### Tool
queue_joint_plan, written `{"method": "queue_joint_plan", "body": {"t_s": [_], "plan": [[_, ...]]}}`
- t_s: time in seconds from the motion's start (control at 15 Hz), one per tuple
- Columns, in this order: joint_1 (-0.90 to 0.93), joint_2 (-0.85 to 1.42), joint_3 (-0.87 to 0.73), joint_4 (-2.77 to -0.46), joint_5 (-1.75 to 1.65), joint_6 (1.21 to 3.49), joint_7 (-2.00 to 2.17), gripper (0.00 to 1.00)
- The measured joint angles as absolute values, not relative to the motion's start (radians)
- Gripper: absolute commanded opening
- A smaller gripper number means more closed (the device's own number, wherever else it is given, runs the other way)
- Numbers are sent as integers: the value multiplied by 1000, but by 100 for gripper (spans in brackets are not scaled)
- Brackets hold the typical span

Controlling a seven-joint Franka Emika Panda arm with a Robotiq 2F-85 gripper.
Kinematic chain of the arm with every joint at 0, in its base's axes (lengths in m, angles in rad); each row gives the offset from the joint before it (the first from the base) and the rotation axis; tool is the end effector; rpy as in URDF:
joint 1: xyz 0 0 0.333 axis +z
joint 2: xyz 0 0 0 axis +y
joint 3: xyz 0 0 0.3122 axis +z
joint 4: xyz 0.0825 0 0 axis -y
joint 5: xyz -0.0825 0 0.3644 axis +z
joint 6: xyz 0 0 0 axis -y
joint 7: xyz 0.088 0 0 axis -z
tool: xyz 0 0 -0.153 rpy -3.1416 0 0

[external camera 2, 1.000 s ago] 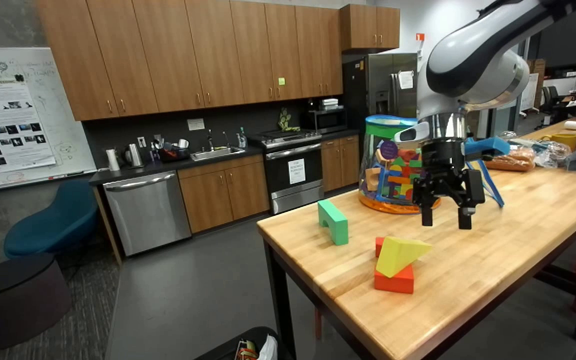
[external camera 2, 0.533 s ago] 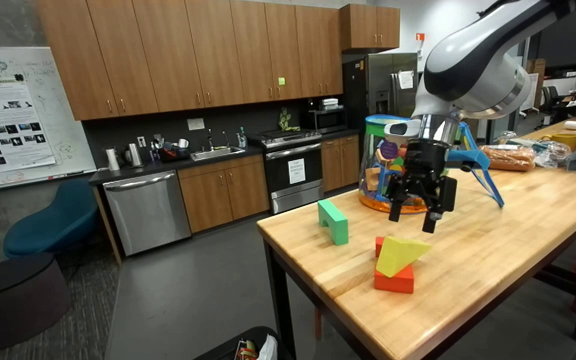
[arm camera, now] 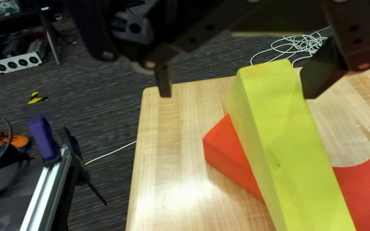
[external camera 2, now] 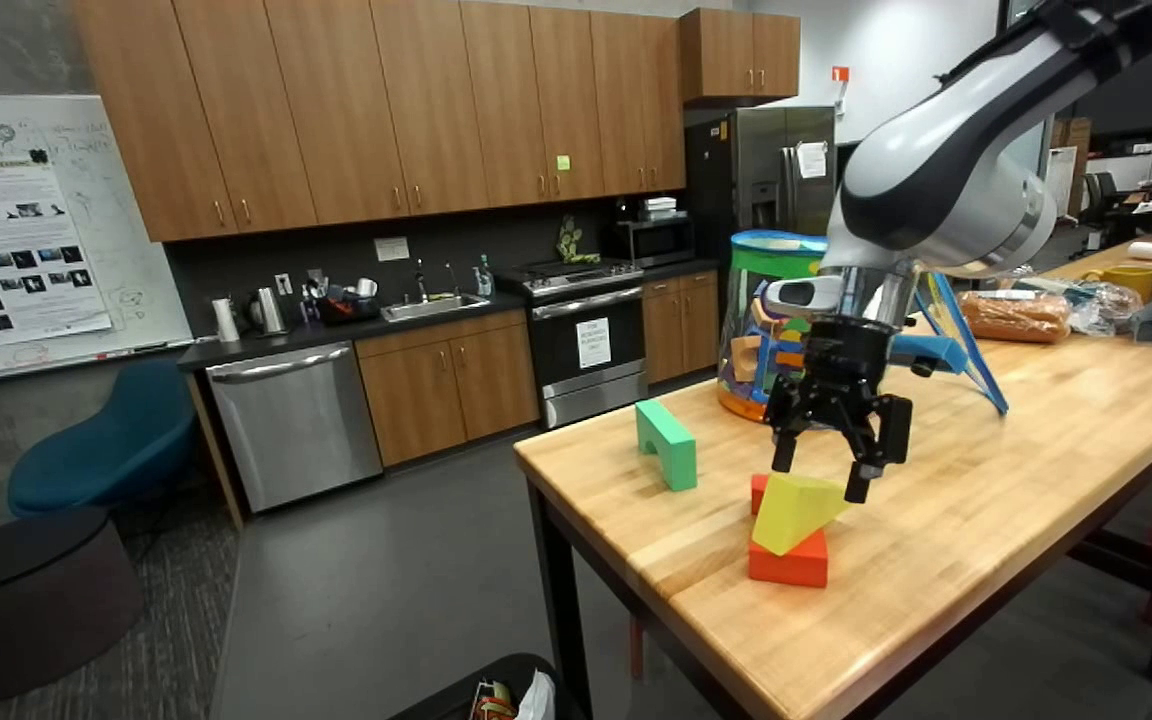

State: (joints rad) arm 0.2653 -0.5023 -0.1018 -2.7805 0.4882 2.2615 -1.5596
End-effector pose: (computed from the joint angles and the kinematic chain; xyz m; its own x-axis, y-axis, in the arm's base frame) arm 0.3322 0.0890 0.3240 0.1605 0.9034 0.3976 0.9865 -0.1338 -0.0943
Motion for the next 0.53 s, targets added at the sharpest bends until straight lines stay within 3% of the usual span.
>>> {"method": "queue_joint_plan", "body": {"t_s": [0.07, 0.2, 0.53], "plan": [[270, -491, -101, -2780, 488, 2273, -1568, 93], [280, -472, -99, -2780, 489, 2291, -1581, 69], [301, -448, -86, -2779, 495, 2318, -1587, 31]]}}
